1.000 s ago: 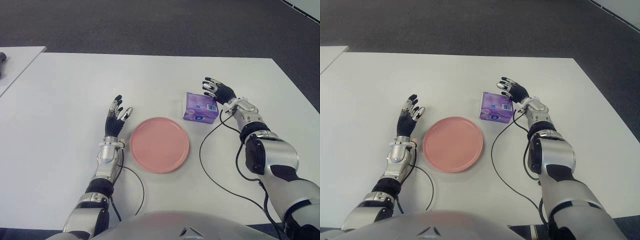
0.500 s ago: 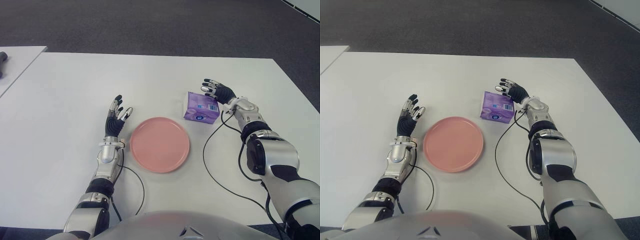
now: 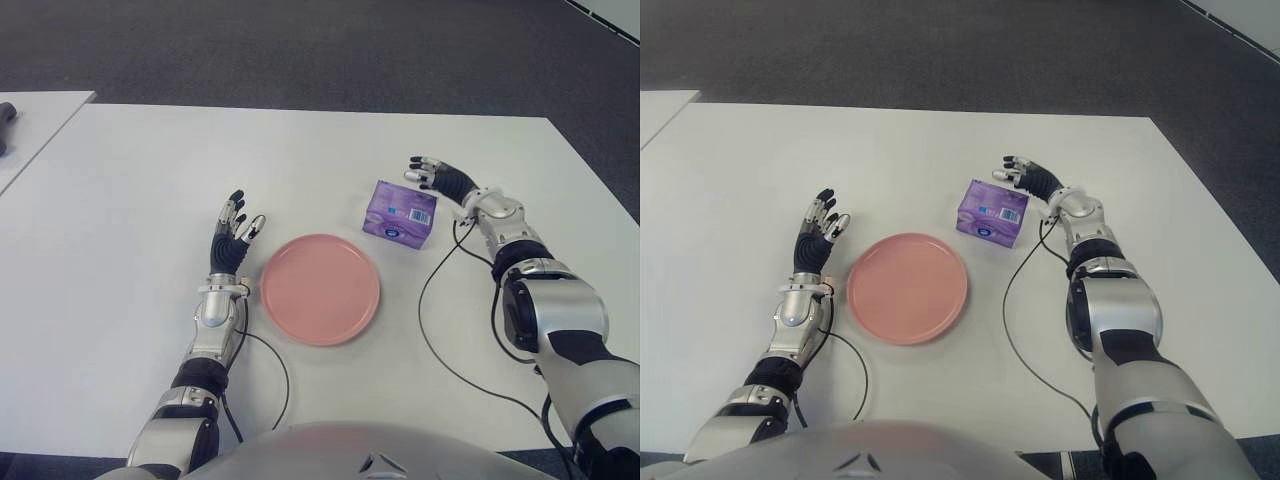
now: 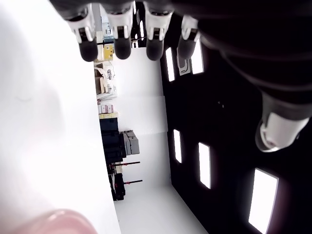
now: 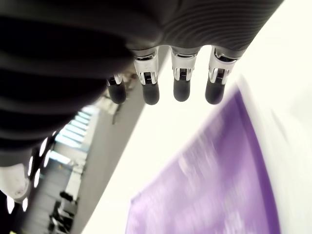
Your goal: Put the tissue paper into the plate.
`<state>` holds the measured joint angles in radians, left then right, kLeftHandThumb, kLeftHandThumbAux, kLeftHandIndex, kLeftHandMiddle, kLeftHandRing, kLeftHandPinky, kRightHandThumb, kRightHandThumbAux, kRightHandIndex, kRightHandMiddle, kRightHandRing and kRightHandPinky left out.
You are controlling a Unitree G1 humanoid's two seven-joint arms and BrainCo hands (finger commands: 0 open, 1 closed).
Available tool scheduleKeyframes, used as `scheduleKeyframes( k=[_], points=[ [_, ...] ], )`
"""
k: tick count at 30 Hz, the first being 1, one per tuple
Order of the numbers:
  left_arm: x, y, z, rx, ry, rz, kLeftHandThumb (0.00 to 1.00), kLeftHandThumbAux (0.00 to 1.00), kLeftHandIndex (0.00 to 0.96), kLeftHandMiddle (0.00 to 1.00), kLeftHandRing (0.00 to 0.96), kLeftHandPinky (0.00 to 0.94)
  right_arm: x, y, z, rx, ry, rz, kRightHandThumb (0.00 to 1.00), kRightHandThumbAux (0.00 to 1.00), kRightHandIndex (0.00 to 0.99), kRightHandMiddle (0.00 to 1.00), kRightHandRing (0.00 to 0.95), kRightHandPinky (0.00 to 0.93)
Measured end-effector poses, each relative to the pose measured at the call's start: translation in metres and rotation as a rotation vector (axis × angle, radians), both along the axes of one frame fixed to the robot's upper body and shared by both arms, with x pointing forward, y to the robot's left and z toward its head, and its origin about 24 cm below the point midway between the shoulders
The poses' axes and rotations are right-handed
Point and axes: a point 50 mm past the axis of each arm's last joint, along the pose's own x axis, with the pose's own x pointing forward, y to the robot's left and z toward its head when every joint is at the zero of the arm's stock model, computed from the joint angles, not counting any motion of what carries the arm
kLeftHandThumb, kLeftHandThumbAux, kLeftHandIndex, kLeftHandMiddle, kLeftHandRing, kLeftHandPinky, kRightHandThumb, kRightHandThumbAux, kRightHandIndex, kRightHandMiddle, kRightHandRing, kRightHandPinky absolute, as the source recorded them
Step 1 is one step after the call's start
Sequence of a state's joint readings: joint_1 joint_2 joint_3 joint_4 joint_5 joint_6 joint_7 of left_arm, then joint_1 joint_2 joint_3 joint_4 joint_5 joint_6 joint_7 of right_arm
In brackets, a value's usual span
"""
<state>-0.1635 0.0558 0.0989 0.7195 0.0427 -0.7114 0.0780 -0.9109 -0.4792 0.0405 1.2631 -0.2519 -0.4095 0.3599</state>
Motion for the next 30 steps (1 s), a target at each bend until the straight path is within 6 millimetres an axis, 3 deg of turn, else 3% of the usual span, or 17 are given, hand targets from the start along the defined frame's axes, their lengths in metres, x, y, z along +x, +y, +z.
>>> scheduleKeyframes(
  k=[6,12,30],
  points=[
    [-0.001,-0.001,0.0,-0.011,0.002,0.003,0.0,0.468,0.0,0.0,0.0,0.0,0.003,-0.001,0.024,-0.185,-0.177,0.027,0.355,0.302,0.0,0.0,0.0,0.0],
    [-0.001,-0.003,0.0,-0.014,0.001,0.0,0.0,0.455,0.0,0.0,0.0,0.0,0.002,-0.003,0.036,-0.26,-0.276,0.04,0.388,0.282,0.0,0.0,0.0,0.0],
    [0.0,-0.005,0.0,-0.009,-0.003,-0.009,0.0,0.456,0.0,0.0,0.0,0.0,-0.01,-0.01,0.073,-0.21,-0.49,0.139,0.431,0.296,0.0,0.0,0.0,0.0]
  ],
)
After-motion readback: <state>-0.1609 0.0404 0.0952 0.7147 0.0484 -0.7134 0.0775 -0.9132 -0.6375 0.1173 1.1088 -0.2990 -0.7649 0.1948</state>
